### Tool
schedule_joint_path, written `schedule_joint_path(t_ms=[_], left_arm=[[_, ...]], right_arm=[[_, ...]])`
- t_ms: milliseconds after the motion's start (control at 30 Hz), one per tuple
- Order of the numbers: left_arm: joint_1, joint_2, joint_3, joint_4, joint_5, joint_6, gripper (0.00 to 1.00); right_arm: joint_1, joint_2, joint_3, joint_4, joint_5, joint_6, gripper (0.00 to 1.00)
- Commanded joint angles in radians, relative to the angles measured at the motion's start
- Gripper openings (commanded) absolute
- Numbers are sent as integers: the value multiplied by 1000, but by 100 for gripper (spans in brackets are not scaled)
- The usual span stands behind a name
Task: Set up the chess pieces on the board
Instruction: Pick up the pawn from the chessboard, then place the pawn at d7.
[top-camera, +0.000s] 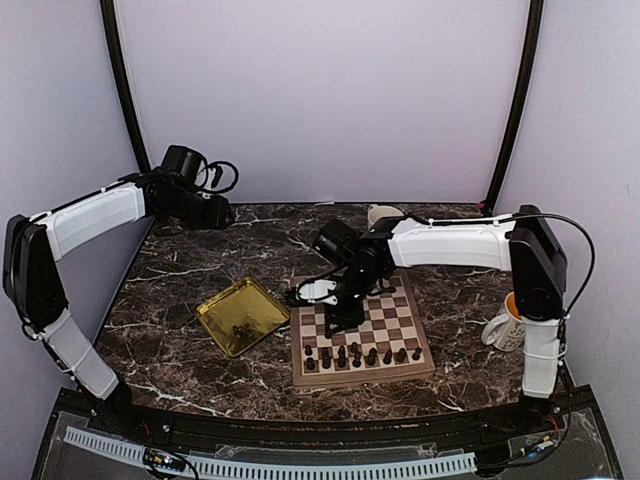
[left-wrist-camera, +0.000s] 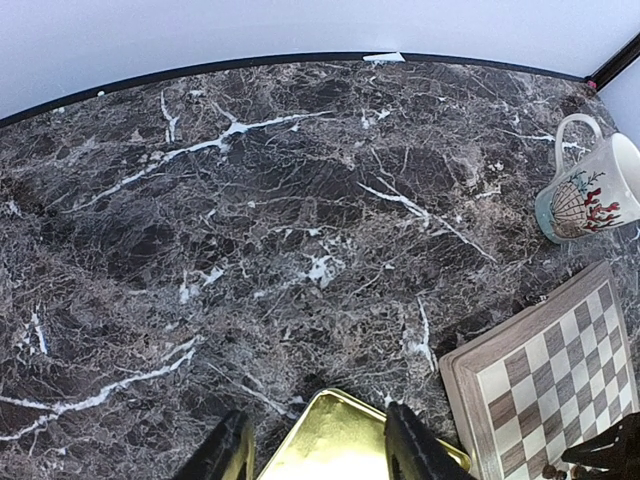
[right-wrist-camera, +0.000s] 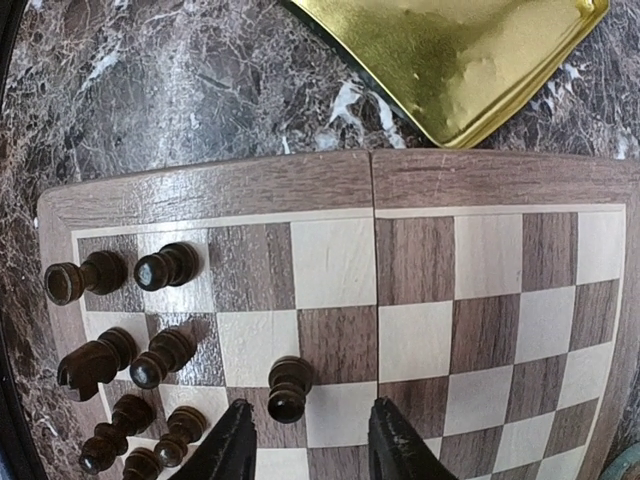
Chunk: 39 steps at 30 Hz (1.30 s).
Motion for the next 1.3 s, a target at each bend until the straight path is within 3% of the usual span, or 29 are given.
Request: schedule_joint_path(t_ms=[0, 167, 400, 600, 867, 1267], left_arm=[[-2, -26, -4, -3, -2, 15, 47], [-3, -25, -7, -4, 5, 18, 47], [-2, -15, -4, -8, 24, 20, 47], [-2, -11, -4, -10, 28, 23, 47], [-2, -4, -3, -11, 33, 25, 46], [-3, 10, 2, -18, 43, 28, 47]], right_arm=[[17, 33, 50, -16, -14, 5, 36], [19, 64, 79, -41, -34, 6, 24], [19, 81, 86, -62, -22, 14, 21], [18, 52, 78, -69, -19, 20, 7], [-47, -83, 8, -57, -18, 31, 5], [-113, -295, -253, -55, -76, -26, 5]])
